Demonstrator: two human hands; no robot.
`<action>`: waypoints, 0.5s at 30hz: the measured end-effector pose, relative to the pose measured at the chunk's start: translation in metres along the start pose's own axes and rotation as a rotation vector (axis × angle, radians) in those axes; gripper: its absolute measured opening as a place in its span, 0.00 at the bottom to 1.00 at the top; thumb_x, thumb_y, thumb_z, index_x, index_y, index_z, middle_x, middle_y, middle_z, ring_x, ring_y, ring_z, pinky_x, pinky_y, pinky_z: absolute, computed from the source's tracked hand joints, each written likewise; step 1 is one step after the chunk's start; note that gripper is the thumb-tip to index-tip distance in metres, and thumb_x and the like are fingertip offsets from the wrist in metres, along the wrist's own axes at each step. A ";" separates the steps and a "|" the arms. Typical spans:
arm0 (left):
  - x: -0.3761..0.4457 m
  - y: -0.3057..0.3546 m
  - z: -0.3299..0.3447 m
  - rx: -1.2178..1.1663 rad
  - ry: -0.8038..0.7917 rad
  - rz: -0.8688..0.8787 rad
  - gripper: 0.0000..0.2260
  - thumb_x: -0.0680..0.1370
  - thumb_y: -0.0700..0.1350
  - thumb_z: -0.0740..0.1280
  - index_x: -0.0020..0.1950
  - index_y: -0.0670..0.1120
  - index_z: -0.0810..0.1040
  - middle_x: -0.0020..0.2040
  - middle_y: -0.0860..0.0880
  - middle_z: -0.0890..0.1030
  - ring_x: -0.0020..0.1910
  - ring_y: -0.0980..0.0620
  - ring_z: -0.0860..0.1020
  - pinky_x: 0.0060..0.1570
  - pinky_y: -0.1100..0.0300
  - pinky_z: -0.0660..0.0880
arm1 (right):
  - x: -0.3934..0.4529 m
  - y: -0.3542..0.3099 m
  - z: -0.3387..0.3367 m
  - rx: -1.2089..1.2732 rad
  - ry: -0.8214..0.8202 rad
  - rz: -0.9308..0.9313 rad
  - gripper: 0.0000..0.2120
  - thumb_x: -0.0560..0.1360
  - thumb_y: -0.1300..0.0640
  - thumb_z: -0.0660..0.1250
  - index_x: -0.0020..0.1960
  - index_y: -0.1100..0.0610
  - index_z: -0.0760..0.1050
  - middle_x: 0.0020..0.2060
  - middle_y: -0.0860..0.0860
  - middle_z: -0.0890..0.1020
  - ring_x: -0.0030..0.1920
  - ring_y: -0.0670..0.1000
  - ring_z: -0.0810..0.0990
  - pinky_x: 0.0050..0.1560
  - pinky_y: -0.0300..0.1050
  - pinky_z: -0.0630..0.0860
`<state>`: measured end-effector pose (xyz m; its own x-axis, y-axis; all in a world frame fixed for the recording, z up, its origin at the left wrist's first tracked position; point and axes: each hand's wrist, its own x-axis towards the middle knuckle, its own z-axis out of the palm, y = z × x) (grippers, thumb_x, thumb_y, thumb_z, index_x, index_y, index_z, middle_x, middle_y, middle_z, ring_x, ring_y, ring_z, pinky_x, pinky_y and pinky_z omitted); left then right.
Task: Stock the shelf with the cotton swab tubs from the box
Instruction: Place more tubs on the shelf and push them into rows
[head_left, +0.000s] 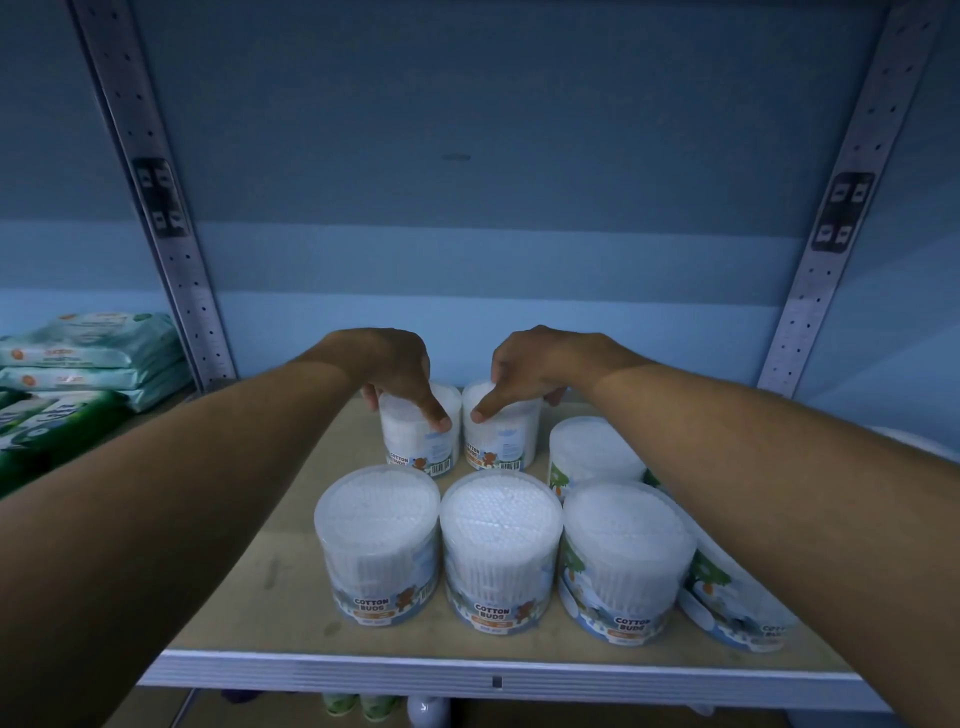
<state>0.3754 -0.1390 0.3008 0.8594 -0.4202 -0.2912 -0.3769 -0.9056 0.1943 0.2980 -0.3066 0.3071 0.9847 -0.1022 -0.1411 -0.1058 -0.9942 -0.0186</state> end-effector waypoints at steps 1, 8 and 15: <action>0.000 0.000 0.001 -0.006 0.002 -0.003 0.41 0.62 0.60 0.81 0.69 0.44 0.75 0.63 0.45 0.77 0.52 0.42 0.81 0.48 0.53 0.83 | 0.001 -0.001 0.003 0.003 0.006 0.004 0.33 0.65 0.32 0.75 0.61 0.51 0.77 0.57 0.49 0.79 0.42 0.50 0.78 0.55 0.51 0.80; -0.001 0.002 0.003 -0.019 -0.008 -0.032 0.40 0.63 0.59 0.81 0.68 0.42 0.74 0.63 0.44 0.78 0.55 0.41 0.80 0.49 0.51 0.83 | 0.007 -0.002 0.005 0.077 0.008 0.005 0.32 0.61 0.36 0.79 0.60 0.49 0.79 0.59 0.49 0.79 0.52 0.54 0.81 0.54 0.52 0.81; 0.000 0.002 0.002 -0.013 -0.012 -0.044 0.39 0.61 0.60 0.82 0.66 0.43 0.75 0.60 0.44 0.79 0.51 0.41 0.82 0.47 0.51 0.84 | 0.004 0.009 0.008 0.133 -0.057 -0.074 0.27 0.68 0.47 0.78 0.65 0.43 0.73 0.67 0.47 0.71 0.59 0.53 0.76 0.54 0.47 0.80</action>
<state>0.3740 -0.1408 0.2996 0.8712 -0.3802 -0.3106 -0.3339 -0.9226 0.1930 0.2999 -0.3157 0.2989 0.9814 -0.0231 -0.1903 -0.0544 -0.9854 -0.1611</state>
